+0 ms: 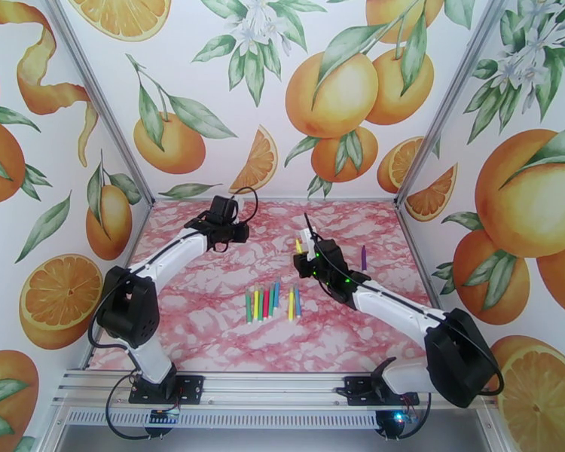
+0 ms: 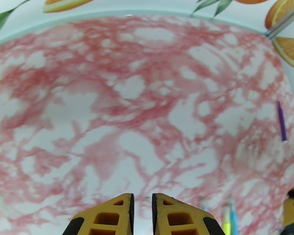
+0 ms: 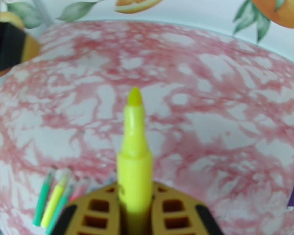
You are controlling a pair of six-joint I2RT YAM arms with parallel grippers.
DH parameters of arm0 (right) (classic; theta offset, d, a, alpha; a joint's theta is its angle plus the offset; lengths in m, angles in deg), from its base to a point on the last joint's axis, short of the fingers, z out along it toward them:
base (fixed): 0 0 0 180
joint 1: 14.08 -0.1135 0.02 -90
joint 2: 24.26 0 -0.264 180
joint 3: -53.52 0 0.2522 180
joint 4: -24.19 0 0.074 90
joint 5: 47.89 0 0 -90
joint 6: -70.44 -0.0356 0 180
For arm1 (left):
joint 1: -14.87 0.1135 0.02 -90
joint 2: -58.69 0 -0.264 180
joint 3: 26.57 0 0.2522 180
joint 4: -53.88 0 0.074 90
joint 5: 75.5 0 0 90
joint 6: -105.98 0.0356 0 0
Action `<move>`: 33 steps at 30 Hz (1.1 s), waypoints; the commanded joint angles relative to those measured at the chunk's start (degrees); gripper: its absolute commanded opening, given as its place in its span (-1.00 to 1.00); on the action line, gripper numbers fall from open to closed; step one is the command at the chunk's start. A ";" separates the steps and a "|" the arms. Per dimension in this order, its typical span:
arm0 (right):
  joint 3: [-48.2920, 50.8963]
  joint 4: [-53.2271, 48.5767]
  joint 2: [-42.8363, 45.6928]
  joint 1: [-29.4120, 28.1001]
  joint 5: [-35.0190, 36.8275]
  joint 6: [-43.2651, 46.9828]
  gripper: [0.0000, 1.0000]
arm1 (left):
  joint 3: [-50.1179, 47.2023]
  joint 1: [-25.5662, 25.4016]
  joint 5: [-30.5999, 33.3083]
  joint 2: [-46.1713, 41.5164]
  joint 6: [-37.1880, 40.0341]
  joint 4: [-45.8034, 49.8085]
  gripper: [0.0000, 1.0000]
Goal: Open the pen caps
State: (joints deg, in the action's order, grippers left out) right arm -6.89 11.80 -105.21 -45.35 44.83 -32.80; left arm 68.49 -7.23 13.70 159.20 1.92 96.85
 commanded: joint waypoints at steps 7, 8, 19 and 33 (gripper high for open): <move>-4.65 -8.58 -2.50 5.30 7.44 -2.67 -1.00 | -1.02 2.92 12.03 -2.60 4.19 7.82 -1.00; -4.84 -9.12 -2.63 5.79 7.94 -2.67 -1.00 | -1.18 3.10 12.33 -2.51 4.30 8.04 -1.00; -9.08 -17.57 -6.56 9.88 18.38 -1.58 -1.00 | -3.28 5.39 16.79 -0.97 4.60 10.05 -1.00; -14.02 -23.47 -14.37 12.69 24.39 -0.46 -1.00 | -4.42 7.37 22.58 2.66 4.70 11.53 -1.00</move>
State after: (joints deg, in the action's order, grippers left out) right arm -19.00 -9.73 -117.84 -33.67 67.21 -33.61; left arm 64.82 -0.57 34.25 160.62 5.96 107.21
